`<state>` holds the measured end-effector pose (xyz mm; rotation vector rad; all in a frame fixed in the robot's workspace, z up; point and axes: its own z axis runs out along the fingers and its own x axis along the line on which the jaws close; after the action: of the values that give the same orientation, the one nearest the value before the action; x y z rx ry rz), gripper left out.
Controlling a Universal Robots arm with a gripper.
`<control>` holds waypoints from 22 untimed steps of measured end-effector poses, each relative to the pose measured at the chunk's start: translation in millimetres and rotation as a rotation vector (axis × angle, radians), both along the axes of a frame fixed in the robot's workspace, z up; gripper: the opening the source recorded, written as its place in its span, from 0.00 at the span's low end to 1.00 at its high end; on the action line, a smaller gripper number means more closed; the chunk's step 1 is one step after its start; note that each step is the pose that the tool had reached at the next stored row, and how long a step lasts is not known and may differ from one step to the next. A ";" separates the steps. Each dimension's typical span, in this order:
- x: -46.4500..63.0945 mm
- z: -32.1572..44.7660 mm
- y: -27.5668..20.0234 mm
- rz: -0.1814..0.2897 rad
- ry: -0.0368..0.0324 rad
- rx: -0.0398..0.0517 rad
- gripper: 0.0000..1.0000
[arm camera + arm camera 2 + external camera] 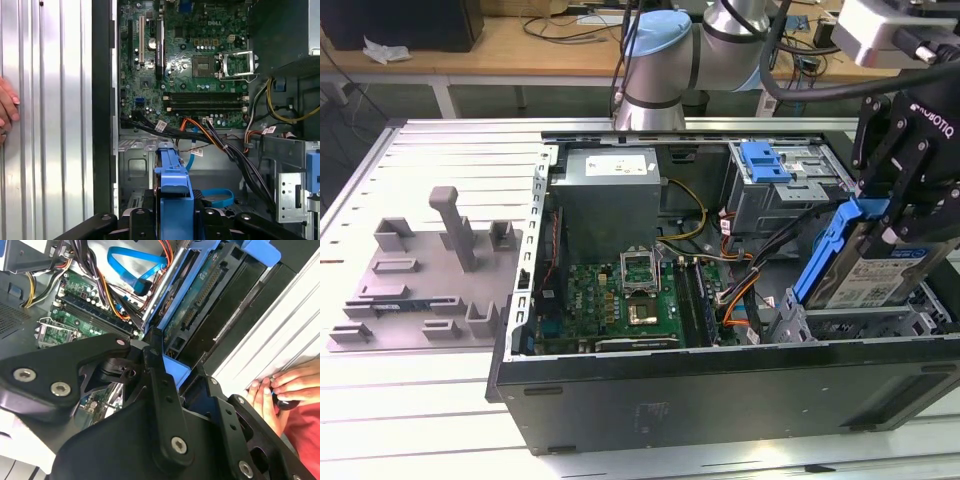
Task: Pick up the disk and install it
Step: 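Insert the disk into the insertion slot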
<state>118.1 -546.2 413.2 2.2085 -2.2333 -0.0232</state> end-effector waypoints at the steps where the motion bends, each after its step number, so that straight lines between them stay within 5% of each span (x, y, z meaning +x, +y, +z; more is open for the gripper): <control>1: 0.1 -2.3 -0.1 0.000 0.0000 0.0001 0.36; 13: 0.3 -12.8 -0.2 0.000 -0.0002 -0.0001 0.36; 16: 0.3 -13.4 -0.2 0.000 0.0000 0.0000 0.50; 22: 0.3 -13.6 -0.2 0.000 0.0000 0.0000 0.50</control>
<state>118.4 -546.3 399.6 2.2086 -2.2334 -0.0232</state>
